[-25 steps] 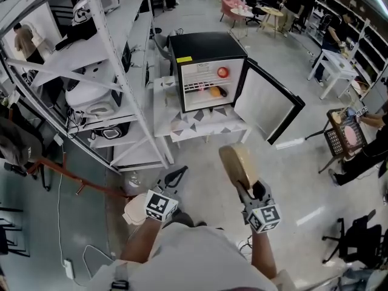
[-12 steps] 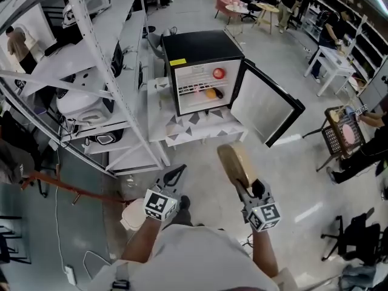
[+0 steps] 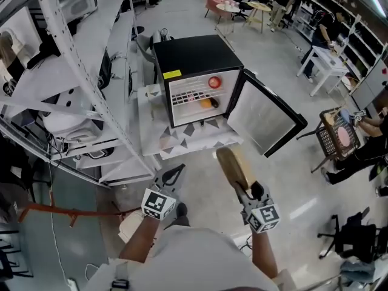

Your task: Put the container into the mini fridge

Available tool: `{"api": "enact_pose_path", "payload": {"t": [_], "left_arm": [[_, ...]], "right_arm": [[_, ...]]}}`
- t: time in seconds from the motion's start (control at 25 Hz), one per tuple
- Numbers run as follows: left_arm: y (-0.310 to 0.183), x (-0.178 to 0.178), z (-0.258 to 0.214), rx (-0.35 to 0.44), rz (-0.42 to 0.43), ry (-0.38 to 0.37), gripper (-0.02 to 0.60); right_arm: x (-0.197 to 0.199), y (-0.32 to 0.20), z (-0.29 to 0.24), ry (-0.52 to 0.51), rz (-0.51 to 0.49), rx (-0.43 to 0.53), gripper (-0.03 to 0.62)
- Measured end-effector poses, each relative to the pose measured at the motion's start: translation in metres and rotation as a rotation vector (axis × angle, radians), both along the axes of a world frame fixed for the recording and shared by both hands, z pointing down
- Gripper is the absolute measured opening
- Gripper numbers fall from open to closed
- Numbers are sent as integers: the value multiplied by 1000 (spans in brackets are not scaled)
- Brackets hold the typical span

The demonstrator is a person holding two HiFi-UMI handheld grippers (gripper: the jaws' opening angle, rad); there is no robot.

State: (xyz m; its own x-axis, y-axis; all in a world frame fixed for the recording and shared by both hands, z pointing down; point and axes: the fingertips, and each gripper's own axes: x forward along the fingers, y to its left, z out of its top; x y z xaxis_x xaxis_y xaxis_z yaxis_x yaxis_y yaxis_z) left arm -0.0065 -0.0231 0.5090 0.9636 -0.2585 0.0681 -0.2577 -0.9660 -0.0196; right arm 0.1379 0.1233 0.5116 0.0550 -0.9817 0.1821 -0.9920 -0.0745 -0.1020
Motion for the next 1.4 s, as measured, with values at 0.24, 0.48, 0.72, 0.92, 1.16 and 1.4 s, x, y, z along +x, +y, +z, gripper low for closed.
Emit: {"api": "enact_pose_path", "payload": {"t": [0.24,0.48,0.72,0.92,1.16,1.4], "left_arm": [[-46,14,9,-16,52,-17,5],[-87,20,12,-3,93,-22,5],[-121,15,15,2,71,-17,5],[-133,14,20,-10,57,-23,5],[-146,26,20,-13,28,-27,5],[-162,51,18,-15,-58,-14,5]], "right_arm": [[4,-44,6,-15,26,-19,232],[4,-82,5,-9,59,-24,232],[4,-105,6,13,72,-40,233],[15,-117,16,4,87,-58,232],[28,-143,14,37,33,-71,232],[63,-165,18,65,-45,-91,233]]}}
